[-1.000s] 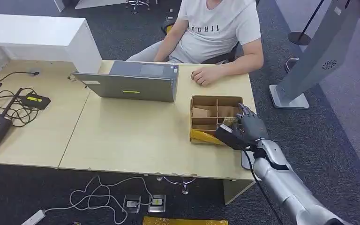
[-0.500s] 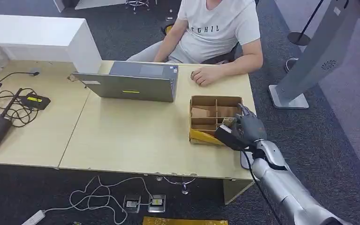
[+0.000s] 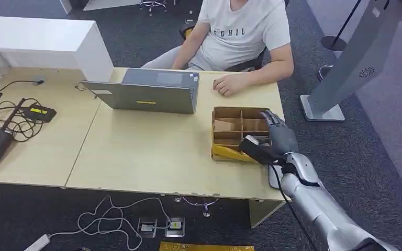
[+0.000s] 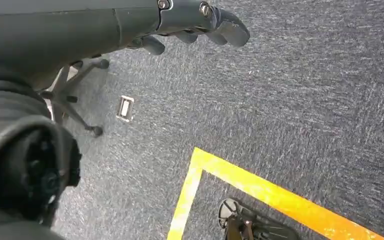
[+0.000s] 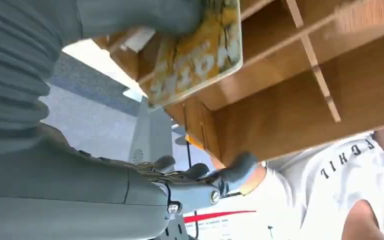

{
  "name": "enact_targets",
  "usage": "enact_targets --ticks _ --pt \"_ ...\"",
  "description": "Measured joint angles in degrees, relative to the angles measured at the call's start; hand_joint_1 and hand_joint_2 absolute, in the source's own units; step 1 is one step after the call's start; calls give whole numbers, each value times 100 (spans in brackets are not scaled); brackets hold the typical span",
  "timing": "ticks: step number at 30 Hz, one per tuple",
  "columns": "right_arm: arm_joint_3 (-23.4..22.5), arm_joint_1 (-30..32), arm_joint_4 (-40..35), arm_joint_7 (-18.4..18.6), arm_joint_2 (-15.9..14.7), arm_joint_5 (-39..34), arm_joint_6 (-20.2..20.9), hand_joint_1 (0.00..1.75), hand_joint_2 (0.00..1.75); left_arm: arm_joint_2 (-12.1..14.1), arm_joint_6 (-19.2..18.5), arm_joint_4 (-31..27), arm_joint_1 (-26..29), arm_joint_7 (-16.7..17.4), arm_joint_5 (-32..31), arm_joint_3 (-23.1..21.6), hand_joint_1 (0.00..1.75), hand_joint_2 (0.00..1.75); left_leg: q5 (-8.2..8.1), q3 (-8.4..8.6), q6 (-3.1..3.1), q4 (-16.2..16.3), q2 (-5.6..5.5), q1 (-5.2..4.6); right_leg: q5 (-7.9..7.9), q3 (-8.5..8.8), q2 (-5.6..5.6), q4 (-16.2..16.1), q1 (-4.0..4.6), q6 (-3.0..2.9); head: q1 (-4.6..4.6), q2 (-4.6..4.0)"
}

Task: Pass the card to the sensor for recognition and then transmit it.

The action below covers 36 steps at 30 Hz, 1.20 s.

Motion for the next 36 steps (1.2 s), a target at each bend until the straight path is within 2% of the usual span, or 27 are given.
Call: enact_targets --ticks 12,16,25,33,36 --pt "4 -99 17 42 -28 -48 2 0 175 0 -13 2 0 0 0 0 0 0 0 -1 0 0 0 0 0 -1 -2 0 0 0 0 0" --pt "2 -122 -53 179 -147 -72 114 0 175 2 -44 2 4 -24 0 0 0 0 0 -1 0 1 -1 -1 1 1 -3 0 -1 0 0 2" --pt "-4 -305 -599 435 -577 177 674 0 175 33 -55 2 16 -48 0 0 0 0 0 -2 0 2 -1 -1 2 -1 -3 0 -1 -1 0 0" --pt "-20 -808 -1406 619 -1189 378 1469 0 175 70 -144 0 25 -114 0 0 0 0 0 -4 0 2 -2 -2 2 -2 -5 0 -2 -1 2 0" --pt "-22 -939 -1673 627 -1372 378 1582 0 175 81 -146 2 26 -118 -2 0 0 0 0 -3 0 2 -1 -2 2 -2 -1 -1 -1 -1 0 0"
